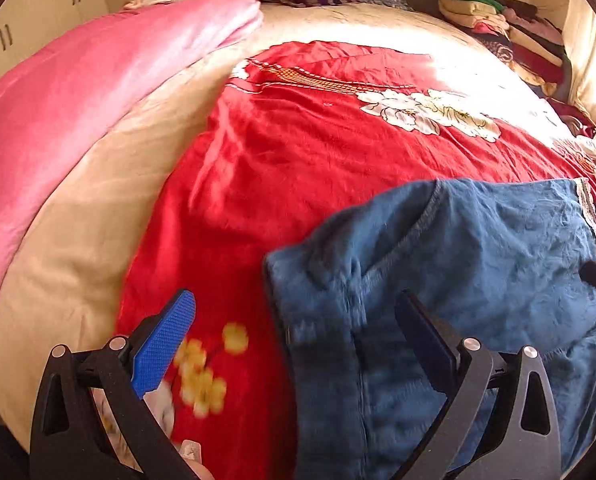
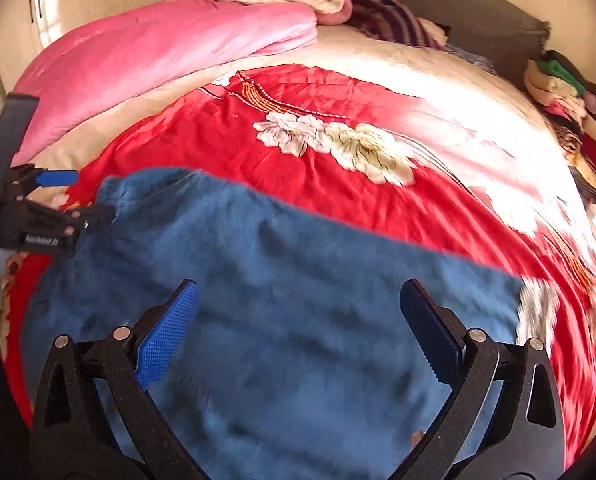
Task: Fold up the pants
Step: 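Lower both tools onto the waistband of the denim pants and grasp it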
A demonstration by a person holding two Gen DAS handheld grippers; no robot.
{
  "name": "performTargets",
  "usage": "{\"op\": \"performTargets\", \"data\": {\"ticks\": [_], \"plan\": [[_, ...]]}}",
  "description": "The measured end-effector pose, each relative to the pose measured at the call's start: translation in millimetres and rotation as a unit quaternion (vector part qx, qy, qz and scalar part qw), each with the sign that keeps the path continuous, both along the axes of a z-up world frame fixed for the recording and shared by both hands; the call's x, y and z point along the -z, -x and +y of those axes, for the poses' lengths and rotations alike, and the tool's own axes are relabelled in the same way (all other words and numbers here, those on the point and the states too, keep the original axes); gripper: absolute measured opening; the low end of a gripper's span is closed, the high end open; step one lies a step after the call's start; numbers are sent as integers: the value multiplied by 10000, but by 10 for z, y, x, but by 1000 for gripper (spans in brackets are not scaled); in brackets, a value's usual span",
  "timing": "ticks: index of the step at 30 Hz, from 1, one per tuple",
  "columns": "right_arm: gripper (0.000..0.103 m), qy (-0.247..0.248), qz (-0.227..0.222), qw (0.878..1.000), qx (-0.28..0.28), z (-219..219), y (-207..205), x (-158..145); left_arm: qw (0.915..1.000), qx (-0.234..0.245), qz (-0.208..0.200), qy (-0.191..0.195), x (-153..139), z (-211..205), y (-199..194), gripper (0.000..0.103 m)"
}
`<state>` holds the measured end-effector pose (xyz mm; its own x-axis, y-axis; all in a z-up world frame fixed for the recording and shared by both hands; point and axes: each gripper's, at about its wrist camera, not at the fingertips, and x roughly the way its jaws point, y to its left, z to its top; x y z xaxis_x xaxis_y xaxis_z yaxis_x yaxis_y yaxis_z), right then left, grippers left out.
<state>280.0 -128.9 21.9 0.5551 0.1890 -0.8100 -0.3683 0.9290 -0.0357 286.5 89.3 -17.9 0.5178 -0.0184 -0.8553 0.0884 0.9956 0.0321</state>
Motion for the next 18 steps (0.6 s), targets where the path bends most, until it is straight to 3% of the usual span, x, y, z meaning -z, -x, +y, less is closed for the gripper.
{"op": "performTargets", "data": {"ticks": [8,10,11,13,16,18], "plan": [[95,466,134,9971,-579,124,-606,273,9995,280,-74,100,158,12,-247,95],[95,551,203,9950,-803,179,-677,341,9986,439,-94,266,177,-10,-275,69],[95,580,213,9942,-885,209,-695,360,9982,486,-67,340,193,-21,-288,67],[95,611,258,9919,-1084,276,-738,400,9976,586,-114,361,208,-62,-285,49],[95,603,322,9889,-1317,360,-783,445,9969,694,-257,255,167,-108,-233,35],[95,691,366,9854,-1514,411,-800,489,9959,784,-391,220,99,-128,-169,33]]}}
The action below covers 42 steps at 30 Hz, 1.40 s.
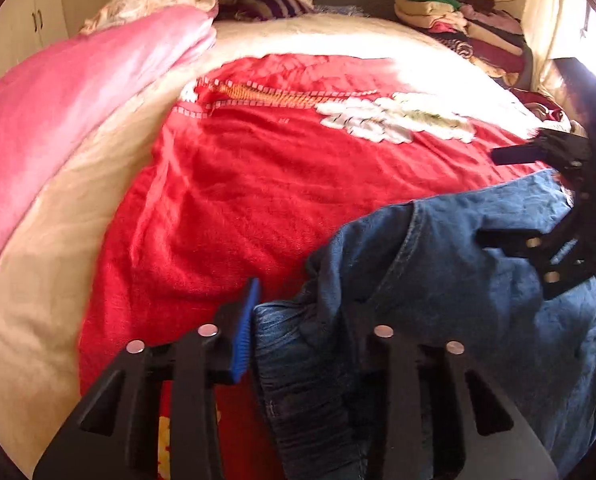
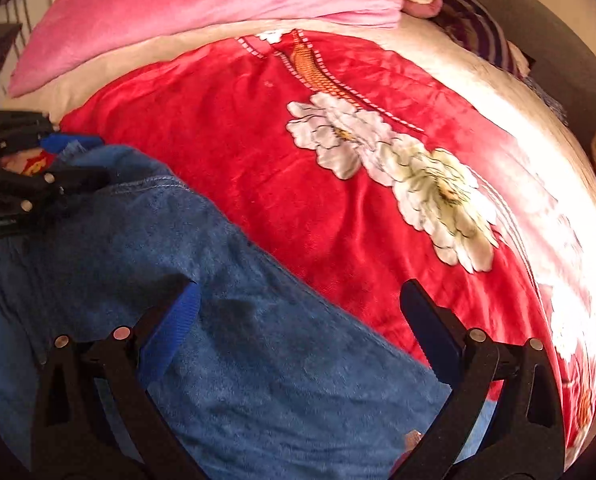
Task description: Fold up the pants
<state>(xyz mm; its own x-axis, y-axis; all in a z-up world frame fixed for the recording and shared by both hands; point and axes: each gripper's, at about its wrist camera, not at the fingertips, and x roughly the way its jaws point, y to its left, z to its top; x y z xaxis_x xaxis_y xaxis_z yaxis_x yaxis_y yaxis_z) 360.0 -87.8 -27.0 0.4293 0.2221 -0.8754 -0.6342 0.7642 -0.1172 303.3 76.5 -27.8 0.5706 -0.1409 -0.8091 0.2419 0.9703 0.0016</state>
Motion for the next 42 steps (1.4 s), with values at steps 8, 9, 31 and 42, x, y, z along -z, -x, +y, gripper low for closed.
{"op": "performTargets", "data": {"ticks": [8,9,31,42], "plan": [[66,-127,115,9985,-513,87,48,95,9985,262,-487,17,-294,-56,283,32],[52,-204,136,9981,-565,103,56,98,9981,285,-541,-3,-320,-66,309,32],[2,-1480,-345,9883,132,-130,1604,-864,9942,413,-961,240,-569,48,1033,32],[2,-1400,-216,9897,196,54,2615,-554,9945,651,-792,196,-400,161,1877,32]]}}
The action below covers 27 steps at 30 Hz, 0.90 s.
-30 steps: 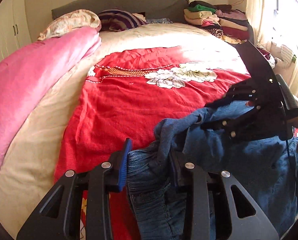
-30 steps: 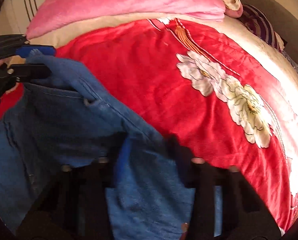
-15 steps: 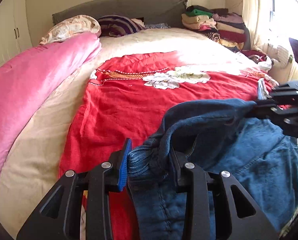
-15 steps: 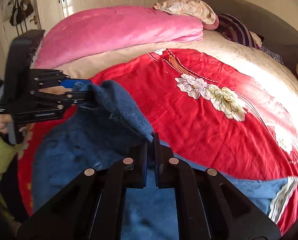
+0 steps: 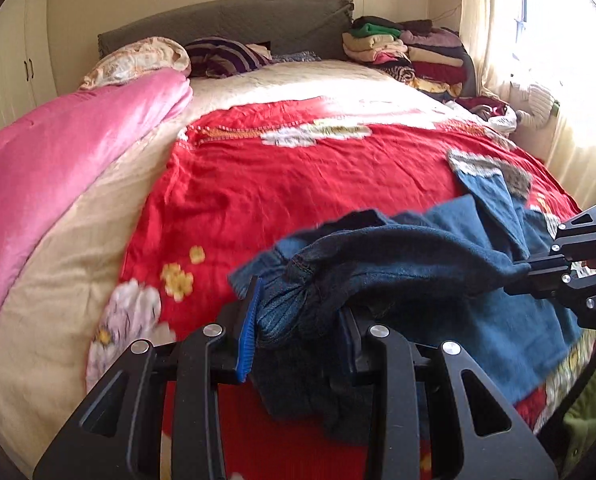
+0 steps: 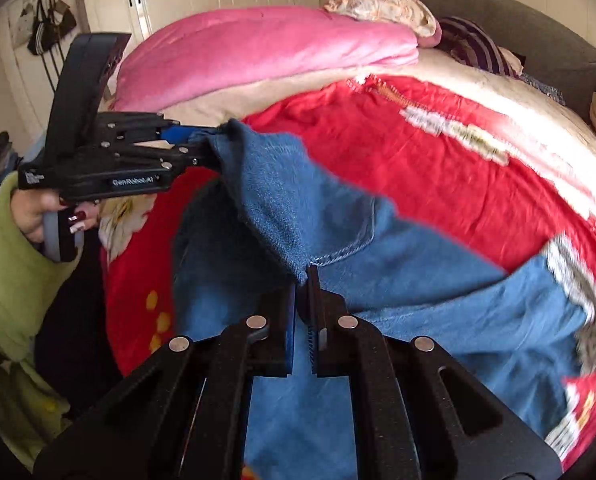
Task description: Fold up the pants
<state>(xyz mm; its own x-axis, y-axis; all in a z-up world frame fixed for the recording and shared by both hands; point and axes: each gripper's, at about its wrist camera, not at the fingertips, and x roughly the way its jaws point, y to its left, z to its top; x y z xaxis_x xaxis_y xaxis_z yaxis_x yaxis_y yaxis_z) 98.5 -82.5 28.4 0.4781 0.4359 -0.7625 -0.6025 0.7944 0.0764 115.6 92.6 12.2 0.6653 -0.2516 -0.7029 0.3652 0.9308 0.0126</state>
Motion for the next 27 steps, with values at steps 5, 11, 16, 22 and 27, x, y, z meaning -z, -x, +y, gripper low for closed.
{"op": "performTargets", "data": {"ticks": [5,11,16,22,27], "plan": [[2,63,24,9999,-127,117,258,104,9998,-53,195,-77,136,97,236,32],[5,267,146,9992,-260,304,406,281,9988,-220,445,36,188,276,306,40],[7,330,117,9989,-306,360,459,323,9986,-259,439,108,49,434,505,42],[12,-7,266,9984,-496,417,541,317,9989,-315,62,340,-324,498,727,40],[12,-83,281,9971,-696,525,679,275,9990,46,253,364,-157,93,530,40]]}}
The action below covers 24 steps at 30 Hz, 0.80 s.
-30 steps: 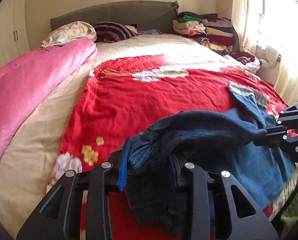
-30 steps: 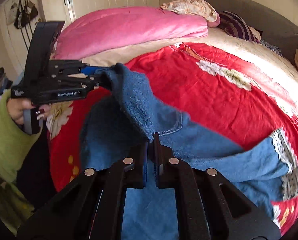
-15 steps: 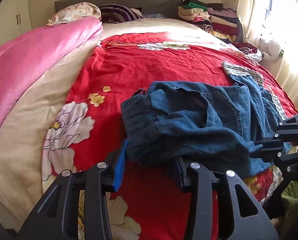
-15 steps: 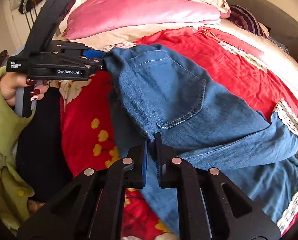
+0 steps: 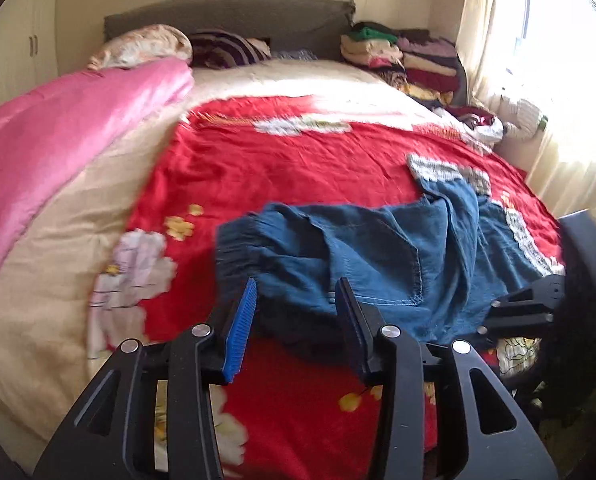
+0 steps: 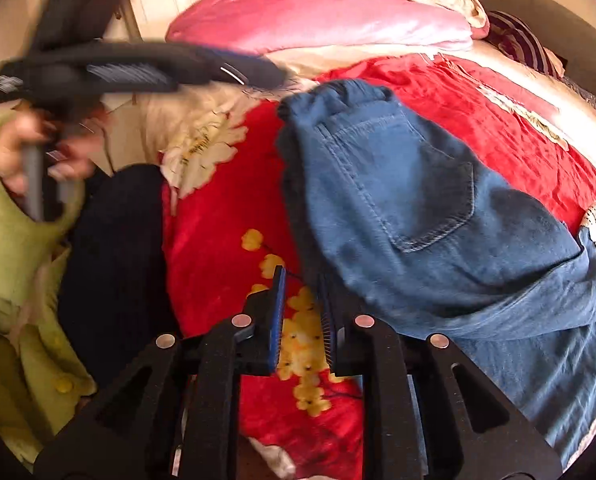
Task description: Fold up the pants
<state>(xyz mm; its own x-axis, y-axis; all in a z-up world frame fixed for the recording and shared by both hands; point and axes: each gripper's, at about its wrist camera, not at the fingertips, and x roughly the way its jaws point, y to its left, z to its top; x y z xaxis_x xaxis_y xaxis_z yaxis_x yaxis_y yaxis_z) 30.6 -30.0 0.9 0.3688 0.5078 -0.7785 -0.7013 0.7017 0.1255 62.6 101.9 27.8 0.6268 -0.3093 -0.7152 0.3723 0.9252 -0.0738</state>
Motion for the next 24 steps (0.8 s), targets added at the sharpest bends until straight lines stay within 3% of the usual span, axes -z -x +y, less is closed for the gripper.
{"op": "performTargets", "data": {"ticks": [2,4,5,7,12,15,20,24], "plan": [[14,-103,-138,9998,111,-62,31,-109,9997,88,65,-213,144,-138,-70,39],[22,-175,-343,9986,364,-173,24,-226,9985,8,143,-522,303,-215,-130,38],[29,-183,-418,9977,510,-220,2,-259,9982,-11,198,-574,357,-226,-145,38],[33,-126,-482,9955,802,-312,-94,-255,9979,-17,255,-602,433,-232,-143,38],[34,366,169,9932,1092,-333,-342,195,9974,-7,283,-656,505,-216,-69,38],[34,331,302,9922,1163,-355,-342,317,9971,0,253,-719,556,-249,-57,38],[42,-131,157,9924,1211,-553,-230,50,9979,-140,181,-605,440,-219,-22,38],[48,-337,-71,9864,1610,-893,-198,-193,9993,-171,-52,-333,177,-201,103,39]]}}
